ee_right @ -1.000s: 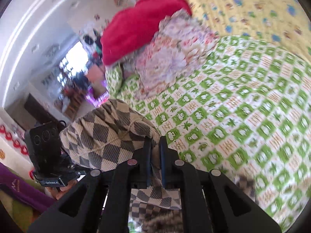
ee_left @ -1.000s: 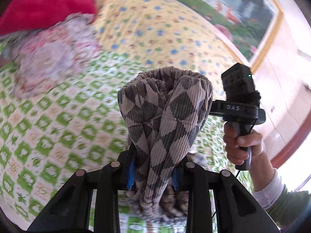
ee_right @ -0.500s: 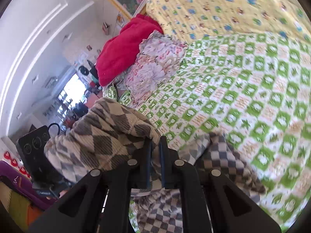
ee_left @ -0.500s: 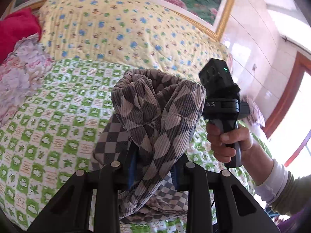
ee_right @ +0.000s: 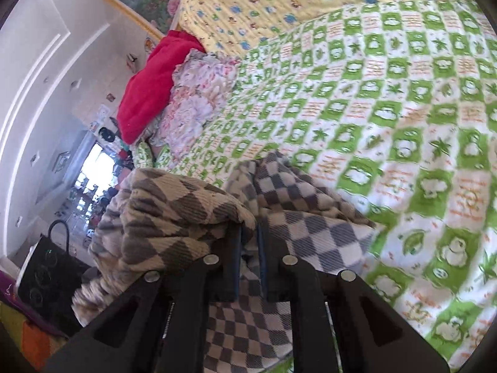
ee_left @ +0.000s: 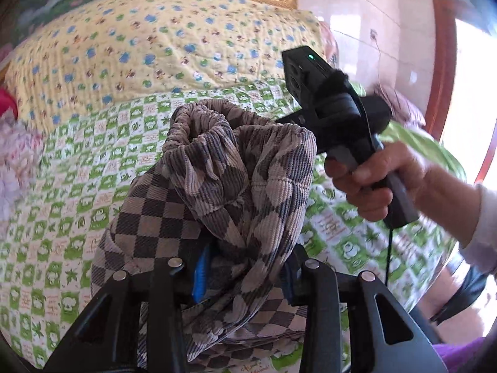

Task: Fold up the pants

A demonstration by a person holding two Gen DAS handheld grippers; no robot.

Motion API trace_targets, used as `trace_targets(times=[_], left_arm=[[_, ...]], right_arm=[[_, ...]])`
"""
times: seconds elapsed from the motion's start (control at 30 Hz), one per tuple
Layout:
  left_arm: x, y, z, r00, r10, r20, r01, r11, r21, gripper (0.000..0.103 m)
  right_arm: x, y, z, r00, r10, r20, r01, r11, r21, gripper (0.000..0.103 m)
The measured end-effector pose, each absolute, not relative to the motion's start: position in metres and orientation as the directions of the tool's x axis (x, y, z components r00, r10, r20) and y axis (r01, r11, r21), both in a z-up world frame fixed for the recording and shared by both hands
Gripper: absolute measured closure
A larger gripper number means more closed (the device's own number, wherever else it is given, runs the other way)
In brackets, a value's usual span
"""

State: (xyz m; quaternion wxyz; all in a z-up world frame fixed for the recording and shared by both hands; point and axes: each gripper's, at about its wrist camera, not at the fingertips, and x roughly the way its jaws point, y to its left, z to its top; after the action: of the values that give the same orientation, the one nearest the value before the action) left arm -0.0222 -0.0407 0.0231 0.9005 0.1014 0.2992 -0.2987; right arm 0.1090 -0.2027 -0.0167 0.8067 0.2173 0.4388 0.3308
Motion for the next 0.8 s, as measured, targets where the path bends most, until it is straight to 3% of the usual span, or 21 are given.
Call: trace_targets(times=[0.03, 0.1, 0.23, 0.27, 0.3, 0.37, 0.8], left_arm=[[-0.025, -0.044, 0.02, 0.644, -0.475, -0.6, 0.606, 0.795, 0.02, 0.061], [-0.026, -0.048, 0.016, 0.632, -0.482, -0.607, 0.622, 0.783, 0.025, 0.046], [-0.032, -0.048, 0.016, 0.586, -0.521, -0.621, 0.663, 0.749, -0.003, 0.039], [-0.034, -0.047, 0.018, 0.577, -0.531, -0.621, 0.67, 0.742, -0.011, 0.036], [-0.036, -0.044, 0.02, 0.563, -0.545, -0.621, 0.68, 0.733, -0.026, 0.036], [-0.041, -0.039, 0.026, 0.529, -0.579, -0.62, 0.7, 0.711, -0.066, 0.033], [-0.038, 0.012, 0.069, 0.581, -0.545, -0.604, 0.602, 0.788, -0.132, 0.026]], right_arm=[[0.105, -0.206, -0.018, 0.407, 0.711, -0.574, -0.33, 0.7, 0.633, 0.09], [0.098, -0.212, -0.02, 0.43, 0.651, -0.626, -0.285, 0.755, 0.59, 0.09], [0.081, -0.229, -0.021, 0.471, 0.577, -0.667, -0.195, 0.806, 0.559, 0.09], [0.076, -0.234, -0.02, 0.484, 0.57, -0.665, -0.182, 0.808, 0.56, 0.084], [0.07, -0.238, -0.017, 0.498, 0.566, -0.657, -0.168, 0.806, 0.567, 0.069], [0.057, -0.245, -0.011, 0.538, 0.545, -0.643, -0.14, 0.81, 0.569, 0.047], [0.002, -0.222, 0.053, 0.679, 0.445, -0.584, -0.124, 0.853, 0.507, 0.027]])
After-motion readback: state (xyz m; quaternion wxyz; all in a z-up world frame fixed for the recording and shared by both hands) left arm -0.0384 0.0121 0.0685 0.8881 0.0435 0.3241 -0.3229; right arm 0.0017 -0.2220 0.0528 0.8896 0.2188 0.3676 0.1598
